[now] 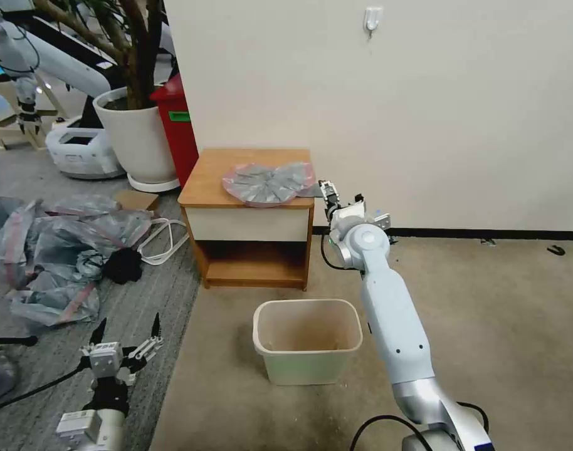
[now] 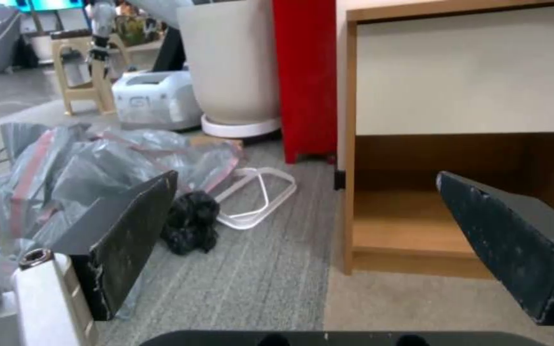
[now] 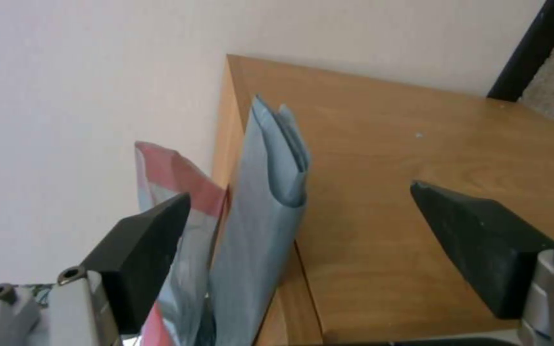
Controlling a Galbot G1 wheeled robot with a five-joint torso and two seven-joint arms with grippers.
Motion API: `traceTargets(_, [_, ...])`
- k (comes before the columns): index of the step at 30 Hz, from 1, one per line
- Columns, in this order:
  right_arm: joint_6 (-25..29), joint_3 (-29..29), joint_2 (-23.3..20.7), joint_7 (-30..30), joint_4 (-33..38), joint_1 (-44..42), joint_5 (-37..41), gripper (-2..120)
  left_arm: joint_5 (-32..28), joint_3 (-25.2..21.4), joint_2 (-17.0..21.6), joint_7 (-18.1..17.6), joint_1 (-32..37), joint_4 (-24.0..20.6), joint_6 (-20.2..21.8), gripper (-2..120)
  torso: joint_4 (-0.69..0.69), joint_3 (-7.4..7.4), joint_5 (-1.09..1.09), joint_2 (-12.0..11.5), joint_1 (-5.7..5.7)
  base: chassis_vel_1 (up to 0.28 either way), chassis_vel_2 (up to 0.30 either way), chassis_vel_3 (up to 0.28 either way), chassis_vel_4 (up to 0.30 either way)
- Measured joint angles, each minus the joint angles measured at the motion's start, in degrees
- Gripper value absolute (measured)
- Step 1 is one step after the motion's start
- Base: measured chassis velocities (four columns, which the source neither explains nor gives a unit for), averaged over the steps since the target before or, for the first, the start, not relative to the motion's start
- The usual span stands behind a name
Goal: Pick up the garbage bag from the table and place it over the trash can.
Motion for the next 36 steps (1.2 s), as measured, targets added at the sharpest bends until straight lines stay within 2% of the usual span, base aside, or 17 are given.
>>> traceTargets(4, [0.07, 0.1, 0.01, -0.12, -0.72, 0.33, -0.43, 88, 0.0, -0.05, -0.03, -0.02, 0.12, 0.01, -0.15, 100, 0.0, 0.0, 0.0, 0.0, 0.0, 0.0, 0.0, 0.0, 0.0])
traceTargets(7, [0.16, 0.22, -0.01, -0.46, -1.2, 0.48, -0.82, 78, 0.0, -0.05, -0.05, -0.03, 0.11, 0.29, -0.33, 100, 0.0, 0.0, 0.0, 0.0, 0.0, 0.0, 0.0, 0.0, 0.0])
traceTargets(9, [0.19, 0.33, 0.04, -0.54, -1.36, 0.61, -0.92, 77, 0.07, -0.05, -0.05, -0.05, -0.01, 0.47, -0.37, 100, 0.0, 0.0, 0.0, 0.0, 0.0, 0.0, 0.0, 0.0, 0.0])
traceTargets(11, [0.24, 0.43, 0.04, -0.57, -1.51, 0.76, -1.08, 68, 0.14, -0.05, -0.04, -0.05, -0.09, 0.57, -0.38, 100, 0.0, 0.0, 0.0, 0.0, 0.0, 0.0, 0.0, 0.0, 0.0])
traceTargets(13, [0.27, 0.47, 0.04, -0.58, -1.59, 0.85, -1.11, 64, 0.15, -0.05, -0.03, -0.05, -0.11, 0.62, -0.38, 100, 0.0, 0.0, 0.0, 0.0, 0.0, 0.0, 0.0, 0.0, 0.0])
traceTargets(16, [0.34, 0.63, 0.08, -0.71, -1.75, 0.98, -1.23, 49, 0.21, -0.06, -0.02, -0.06, -0.14, 0.83, -0.44, 100, 0.0, 0.0, 0.0, 0.0, 0.0, 0.0, 0.0, 0.0, 0.0])
traceTargets(18, [0.34, 0.67, 0.09, -0.74, -1.76, 1.01, -1.25, 45, 0.23, -0.06, -0.02, -0.06, -0.14, 0.87, -0.46, 100, 0.0, 0.0, 0.0, 0.0, 0.0, 0.0, 0.0, 0.0, 0.0])
traceTargets(20, [0.37, 0.77, 0.09, -0.8, -1.79, 1.04, -1.3, 34, 0.26, -0.06, -0.02, -0.06, -0.12, 0.96, -0.53, 100, 0.0, 0.0, 0.0, 0.0, 0.0, 0.0, 0.0, 0.0, 0.0])
traceTargets(21, [0.37, 0.77, 0.09, -0.8, -1.79, 1.04, -1.3, 34, 0.26, -0.06, -0.02, -0.06, -0.12, 0.96, -0.53, 100, 0.0, 0.0, 0.0, 0.0, 0.0, 0.0, 0.0, 0.0, 0.0])
traceTargets(23, [0.4, 0.86, 0.05, -0.82, -1.79, 1.09, -1.35, 24, 0.27, -0.08, 0.01, -0.06, -0.23, 1.05, -0.57, 100, 0.0, 0.0, 0.0, 0.0, 0.0, 0.0, 0.0, 0.0, 0.0])
traceTargets(24, [0.4, 0.86, 0.05, -0.82, -1.79, 1.09, -1.35, 24, 0.27, -0.08, 0.01, -0.06, -0.23, 1.05, -0.57, 100, 0.0, 0.0, 0.0, 0.0, 0.0, 0.0, 0.0, 0.0, 0.0])
traceTargets(26, [0.44, 0.9, -0.06, -0.82, -1.79, 1.1, -1.38, 12, 0.27, -0.09, 0.01, -0.09, -0.3, 1.11, -0.58, 100, 0.0, 0.0, 0.0, 0.0, 0.0, 0.0, 0.0, 0.0, 0.0])
traceTargets(30, [0.51, 0.99, -0.28, -0.82, -1.63, 1.1, -1.45, 1, 0.29, -0.1, 0.0, -0.1, -0.33, 1.35, -0.69, 100, 0.0, 0.0, 0.0, 0.0, 0.0, 0.0, 0.0, 0.0, 0.0])
traceTargets(36, [0.63, 1.11, -0.87, -0.82, -1.2, 1.06, -1.51, 0, 0.32, -0.1, -0.04, -0.11, -0.44, 1.74, -0.86, 100, 0.0, 0.0, 0.0, 0.0, 0.0, 0.0, 0.0, 0.0, 0.0])
